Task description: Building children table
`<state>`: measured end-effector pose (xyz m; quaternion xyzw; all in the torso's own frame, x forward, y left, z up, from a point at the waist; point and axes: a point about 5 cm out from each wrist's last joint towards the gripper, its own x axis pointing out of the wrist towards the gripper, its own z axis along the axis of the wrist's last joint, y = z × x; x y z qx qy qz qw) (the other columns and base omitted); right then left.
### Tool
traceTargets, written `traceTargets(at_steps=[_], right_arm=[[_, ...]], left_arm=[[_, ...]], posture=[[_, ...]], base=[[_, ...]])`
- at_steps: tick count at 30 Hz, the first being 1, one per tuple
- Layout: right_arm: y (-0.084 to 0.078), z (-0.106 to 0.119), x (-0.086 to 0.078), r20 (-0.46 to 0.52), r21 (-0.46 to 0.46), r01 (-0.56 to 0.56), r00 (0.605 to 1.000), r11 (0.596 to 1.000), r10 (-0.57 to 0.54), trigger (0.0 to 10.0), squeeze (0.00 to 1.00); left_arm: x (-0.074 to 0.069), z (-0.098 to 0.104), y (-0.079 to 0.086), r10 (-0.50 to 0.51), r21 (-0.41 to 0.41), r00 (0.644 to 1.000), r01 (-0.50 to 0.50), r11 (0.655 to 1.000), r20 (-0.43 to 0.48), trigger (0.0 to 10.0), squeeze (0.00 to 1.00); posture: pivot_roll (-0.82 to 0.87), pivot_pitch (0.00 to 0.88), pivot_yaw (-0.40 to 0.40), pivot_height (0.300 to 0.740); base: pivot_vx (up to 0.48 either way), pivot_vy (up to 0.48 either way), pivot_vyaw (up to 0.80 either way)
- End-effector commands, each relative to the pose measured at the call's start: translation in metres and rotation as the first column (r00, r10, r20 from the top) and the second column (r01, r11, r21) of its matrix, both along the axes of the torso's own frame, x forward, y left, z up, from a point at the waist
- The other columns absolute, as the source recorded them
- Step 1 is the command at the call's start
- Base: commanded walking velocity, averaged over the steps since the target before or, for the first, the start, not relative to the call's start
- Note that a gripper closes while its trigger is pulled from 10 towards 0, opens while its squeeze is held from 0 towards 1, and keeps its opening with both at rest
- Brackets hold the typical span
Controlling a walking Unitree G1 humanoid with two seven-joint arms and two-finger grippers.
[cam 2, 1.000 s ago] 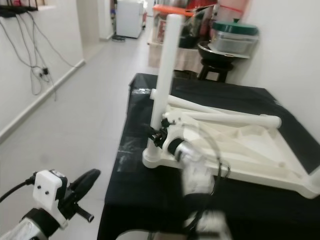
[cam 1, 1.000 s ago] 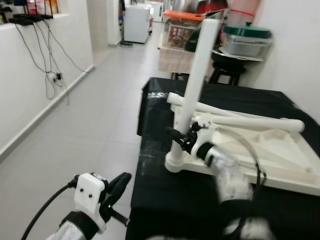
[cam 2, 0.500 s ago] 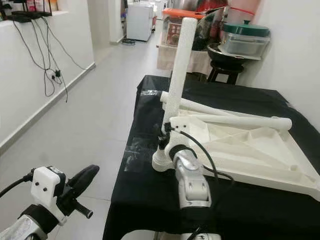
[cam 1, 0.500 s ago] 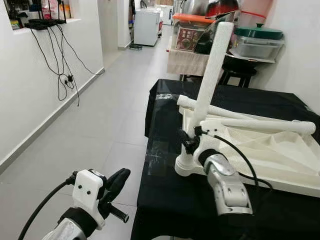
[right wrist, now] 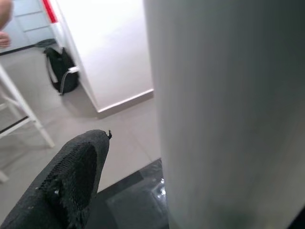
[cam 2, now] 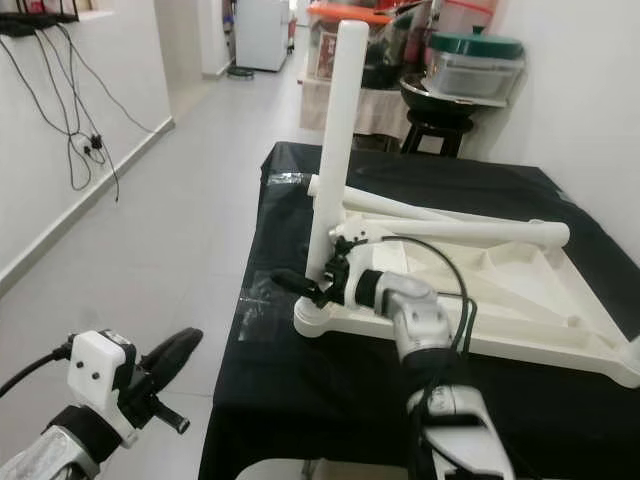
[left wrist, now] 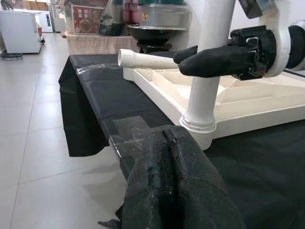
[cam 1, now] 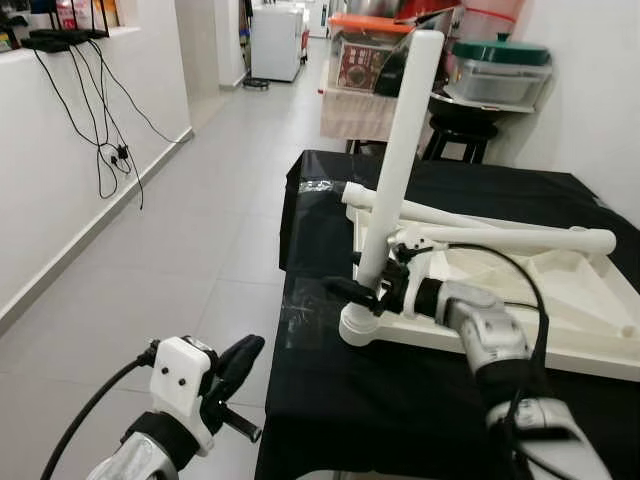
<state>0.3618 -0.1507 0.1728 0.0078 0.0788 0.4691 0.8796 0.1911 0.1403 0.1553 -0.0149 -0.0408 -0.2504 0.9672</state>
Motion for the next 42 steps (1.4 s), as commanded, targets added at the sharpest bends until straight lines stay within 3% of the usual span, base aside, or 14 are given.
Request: traceTargets(at_steps=[1, 3, 4, 11, 19, 20, 22, 23, 24, 27, 37, 38, 39, 42], right_arm=[[0.003, 0.0, 0.001, -0.01, 0.001, -0.043, 0.999, 0.999, 0.043, 10.0, 0.0], [0.0, 0.001, 0.003, -0.028, 0.018, -0.05, 0.998, 0.999, 0.051, 10.0, 0.0], [-0.003, 0.002, 0.004, -0.063, 0.048, -0.086, 0.994, 0.995, 0.089, 0.0, 0.0], [-0.006, 0.002, 0.006, -0.051, 0.054, -0.099, 0.993, 0.994, 0.102, 0.0, 0.0], [-0.017, -0.004, 0.012, 0.021, -0.018, 0.181, 0.983, 0.983, -0.18, 0.0, 0.0], [-0.017, -0.01, 0.013, 0.043, -0.054, 0.385, 0.923, 0.921, -0.383, 0.0, 0.0], [-0.017, -0.01, 0.013, 0.043, -0.054, 0.385, 0.923, 0.921, -0.383, 0.0, 0.0], [-0.022, -0.012, 0.01, 0.06, -0.025, 0.666, 0.745, 0.745, -0.664, 0.0, 0.0], [-0.022, -0.012, 0.01, 0.06, -0.025, 0.666, 0.745, 0.745, -0.664, 0.0, 0.0], [-0.001, -0.024, -0.027, 0.101, -0.009, 0.804, 0.592, 0.594, -0.8, 0.0, 0.0], [0.001, -0.026, -0.024, 0.085, 0.007, 0.803, 0.594, 0.596, -0.8, 0.0, 0.0], [0.003, -0.027, -0.023, 0.096, -0.013, 0.796, 0.604, 0.606, -0.791, 10.0, 0.0], [0.005, -0.026, -0.022, 0.098, -0.017, 0.773, 0.632, 0.634, -0.769, 10.0, 0.78], [0.008, -0.022, -0.021, 0.09, -0.014, 0.745, 0.665, 0.667, -0.741, 10.0, 1.0]], left_arm=[[0.001, -0.004, -0.001, -0.001, 0.0, 1.0, 0.001, 1.0, -0.016, 10.0, 0.0], [0.0, -0.003, -0.001, -0.002, 0.0, 1.0, 0.002, 1.0, -0.017, 10.0, 0.0], [0.0, -0.003, -0.001, -0.003, -0.001, 1.0, 0.003, 1.0, -0.018, 10.0, 0.0], [-0.001, -0.003, -0.002, -0.003, -0.002, 1.0, 0.003, 1.0, -0.018, 10.0, 0.0], [-0.001, -0.002, -0.002, -0.003, -0.003, 1.0, 0.003, 1.0, -0.015, 10.0, 0.0], [-0.002, -0.002, -0.002, -0.002, -0.003, 1.0, 0.002, 1.0, -0.015, 10.0, 0.0], [-0.002, -0.002, -0.002, -0.002, -0.003, 1.0, 0.002, 1.0, -0.015, 10.0, 0.0], [-0.003, -0.001, -0.001, -0.002, -0.003, 1.0, 0.002, 1.0, -0.014, 10.0, 0.0], [-0.003, -0.001, -0.001, -0.002, -0.003, 1.0, 0.002, 1.0, -0.014, 10.0, 0.0], [-0.003, -0.001, 0.001, 0.0, -0.003, 1.0, 0.0, 1.0, -0.014, 10.0, 0.0], [-0.001, -0.001, -0.001, 0.002, -0.003, 1.0, -0.002, 1.0, -0.012, 10.0, 0.0], [-0.001, -0.001, -0.001, 0.003, -0.004, 1.0, -0.003, 1.0, -0.011, 10.0, 0.0], [0.0, -0.001, -0.001, 0.002, -0.004, 1.0, -0.002, 1.0, -0.011, 10.0, 0.0], [0.0, -0.002, -0.001, 0.0, -0.005, 1.0, 0.0, 1.0, -0.011, 10.0, 0.0]], posture=[[0.04, 0.0, -0.102, 0.74], [0.04, 0.0, -0.1, 0.74], [0.04, 0.0, -0.099, 0.74], [0.04, 0.0, -0.101, 0.74], [0.03, 0.0, -0.108, 0.74], [0.03, 0.0, -0.118, 0.74], [0.03, 0.0, -0.118, 0.74], [0.03, 0.0, -0.115, 0.74], [0.03, 0.0, -0.115, 0.74], [0.01, 0.002, -0.093, 0.74], [0.02, 0.0, -0.105, 0.74], [0.01, 0.0, -0.105, 0.74], [0.01, 0.0, -0.102, 0.74], [0.01, 0.0, -0.1, 0.74]], base=[[0.0, 0.0, 0.0], [0.0, 0.0, 0.0], [0.0, 0.0, 0.0], [0.0, 0.0, 0.0], [0.0, 0.0, 0.0], [0.0, 0.0, 0.0], [0.0, 0.0, 0.0], [0.0, 0.0, 0.0], [0.0, 0.0, 0.0], [0.0, 0.0, 0.0], [0.0, 0.0, 0.0], [0.0, 0.0, 0.0], [0.0, 0.0, 0.0], [0.0, 0.0, 0.0]])
